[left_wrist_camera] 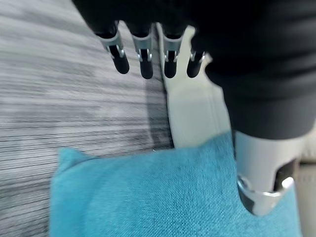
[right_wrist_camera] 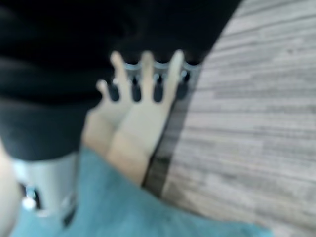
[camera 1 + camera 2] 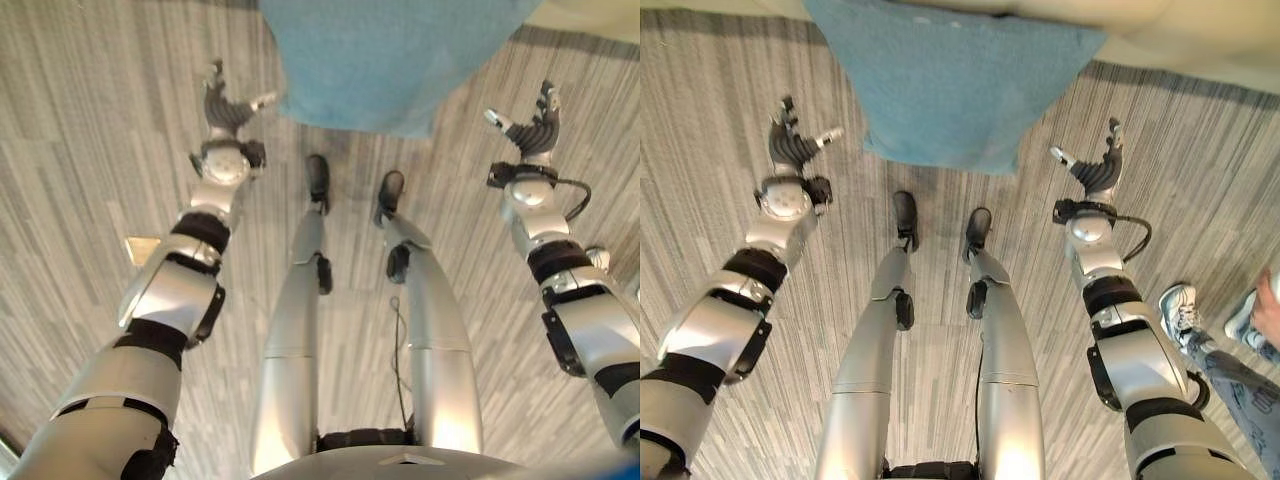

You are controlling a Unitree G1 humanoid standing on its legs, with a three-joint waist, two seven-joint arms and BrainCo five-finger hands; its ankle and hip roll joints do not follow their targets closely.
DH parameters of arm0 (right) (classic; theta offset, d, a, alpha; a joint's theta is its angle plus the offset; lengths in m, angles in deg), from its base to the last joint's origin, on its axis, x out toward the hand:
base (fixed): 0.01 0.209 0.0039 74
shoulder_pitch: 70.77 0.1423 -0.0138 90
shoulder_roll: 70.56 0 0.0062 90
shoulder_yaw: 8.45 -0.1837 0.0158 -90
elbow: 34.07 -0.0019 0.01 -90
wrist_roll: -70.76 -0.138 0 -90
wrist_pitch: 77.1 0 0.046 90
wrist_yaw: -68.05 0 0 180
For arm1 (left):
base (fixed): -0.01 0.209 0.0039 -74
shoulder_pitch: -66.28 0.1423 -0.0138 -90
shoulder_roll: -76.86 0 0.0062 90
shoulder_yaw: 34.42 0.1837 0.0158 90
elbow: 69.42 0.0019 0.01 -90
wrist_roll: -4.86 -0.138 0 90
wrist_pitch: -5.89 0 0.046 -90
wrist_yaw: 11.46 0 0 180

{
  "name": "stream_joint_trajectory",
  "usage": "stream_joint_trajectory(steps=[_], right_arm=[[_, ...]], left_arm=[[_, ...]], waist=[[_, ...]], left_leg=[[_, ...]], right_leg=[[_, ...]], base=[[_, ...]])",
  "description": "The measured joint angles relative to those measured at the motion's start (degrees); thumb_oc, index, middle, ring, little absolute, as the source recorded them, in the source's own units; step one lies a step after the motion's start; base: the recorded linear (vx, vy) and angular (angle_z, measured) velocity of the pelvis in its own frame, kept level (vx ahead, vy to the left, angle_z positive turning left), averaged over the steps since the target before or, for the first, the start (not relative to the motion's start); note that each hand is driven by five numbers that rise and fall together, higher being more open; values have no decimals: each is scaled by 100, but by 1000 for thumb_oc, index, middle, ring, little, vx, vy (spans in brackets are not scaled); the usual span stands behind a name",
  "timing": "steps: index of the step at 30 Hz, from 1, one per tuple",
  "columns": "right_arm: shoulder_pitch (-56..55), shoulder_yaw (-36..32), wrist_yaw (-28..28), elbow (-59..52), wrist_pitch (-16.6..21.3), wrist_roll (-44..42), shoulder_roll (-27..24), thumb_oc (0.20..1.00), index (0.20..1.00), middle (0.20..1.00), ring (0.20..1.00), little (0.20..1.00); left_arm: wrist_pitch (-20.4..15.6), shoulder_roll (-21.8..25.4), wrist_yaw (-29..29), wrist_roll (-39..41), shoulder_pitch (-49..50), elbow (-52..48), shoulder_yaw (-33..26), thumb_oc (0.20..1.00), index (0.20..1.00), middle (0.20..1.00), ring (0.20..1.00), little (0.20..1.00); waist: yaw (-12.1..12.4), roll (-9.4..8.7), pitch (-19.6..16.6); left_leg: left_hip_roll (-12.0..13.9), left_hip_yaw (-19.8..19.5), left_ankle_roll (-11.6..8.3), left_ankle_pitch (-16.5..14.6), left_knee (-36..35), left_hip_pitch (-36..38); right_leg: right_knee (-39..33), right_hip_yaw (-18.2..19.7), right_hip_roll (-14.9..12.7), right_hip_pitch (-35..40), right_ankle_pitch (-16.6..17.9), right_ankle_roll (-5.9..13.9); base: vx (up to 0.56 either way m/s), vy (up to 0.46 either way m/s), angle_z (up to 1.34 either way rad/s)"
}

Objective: Pick up all the scattered cushions and arrange them neatly on the sofa.

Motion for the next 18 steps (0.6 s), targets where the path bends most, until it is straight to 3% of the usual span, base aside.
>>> stream_joint_trajectory(steps=[6,18], right_arm=[[316,57,41,-44,59,-159,-239,1000,1000,1000,1000,1000],[488,244,-7,-114,158,-142,-608,1000,1000,1000,1000,1000]], left_arm=[[-9,186,-48,207,-714,98,149,1000,1000,1000,1000,1000],[-139,299,-28,657,-1274,-326,255,1000,1000,1000,1000,1000]], waist=[[-92,-4,-8],[-50,7,-87]], left_leg=[[0,-1,2,61,199,-842],[15,152,52,-99,690,-1782]], right_leg=[[171,7,-40,-850,25,-45],[406,205,-53,-1754,86,-25]], base=[[66,46,1],[44,16,-4]])
